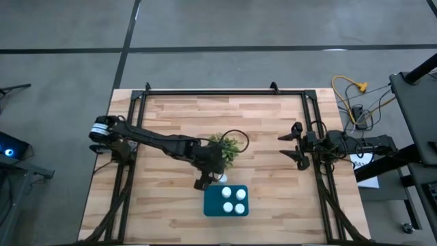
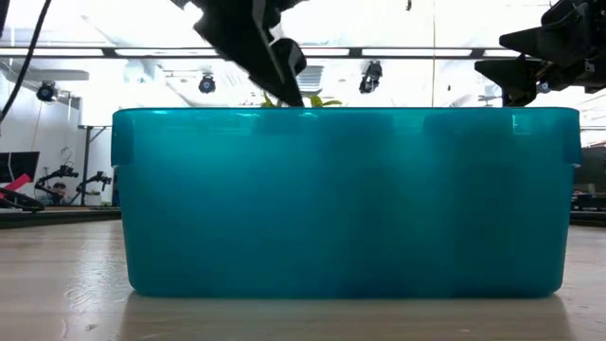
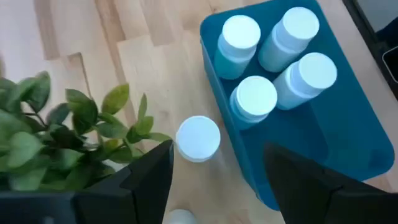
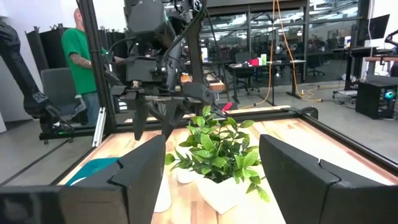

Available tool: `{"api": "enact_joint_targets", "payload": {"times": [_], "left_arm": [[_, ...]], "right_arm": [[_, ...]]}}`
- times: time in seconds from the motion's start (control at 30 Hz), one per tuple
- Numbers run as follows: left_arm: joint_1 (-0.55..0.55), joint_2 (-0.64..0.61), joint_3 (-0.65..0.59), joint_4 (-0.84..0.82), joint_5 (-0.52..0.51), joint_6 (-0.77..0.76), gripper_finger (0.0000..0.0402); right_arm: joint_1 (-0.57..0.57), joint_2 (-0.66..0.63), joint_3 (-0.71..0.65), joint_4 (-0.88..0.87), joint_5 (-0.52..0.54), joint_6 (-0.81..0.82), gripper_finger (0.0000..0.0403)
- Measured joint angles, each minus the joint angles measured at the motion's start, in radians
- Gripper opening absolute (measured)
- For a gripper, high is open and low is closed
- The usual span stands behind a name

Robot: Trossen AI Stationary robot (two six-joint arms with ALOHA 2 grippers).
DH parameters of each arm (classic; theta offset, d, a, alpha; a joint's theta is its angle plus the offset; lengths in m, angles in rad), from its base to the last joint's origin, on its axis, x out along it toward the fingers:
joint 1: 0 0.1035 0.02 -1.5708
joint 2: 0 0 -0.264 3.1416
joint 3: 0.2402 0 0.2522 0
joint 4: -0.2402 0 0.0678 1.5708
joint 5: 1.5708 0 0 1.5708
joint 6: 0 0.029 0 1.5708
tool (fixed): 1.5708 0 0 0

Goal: Pick and place pill bottles into a basket
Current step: Put the white medicine bottle into the blue bin

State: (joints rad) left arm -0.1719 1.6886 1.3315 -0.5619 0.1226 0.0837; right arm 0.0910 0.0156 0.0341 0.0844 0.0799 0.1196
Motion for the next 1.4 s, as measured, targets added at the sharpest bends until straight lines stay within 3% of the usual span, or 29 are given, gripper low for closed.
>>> {"api": "enact_joint_targets", "payload": {"times": [1.4], "left_arm": [[0.005, 0.157, 0.004, 0.077, 0.010, -0.026, 0.0228]], "right_arm": [[0.000, 0.000, 0.000, 0.000, -0.001, 0.000, 0.0248]]}}
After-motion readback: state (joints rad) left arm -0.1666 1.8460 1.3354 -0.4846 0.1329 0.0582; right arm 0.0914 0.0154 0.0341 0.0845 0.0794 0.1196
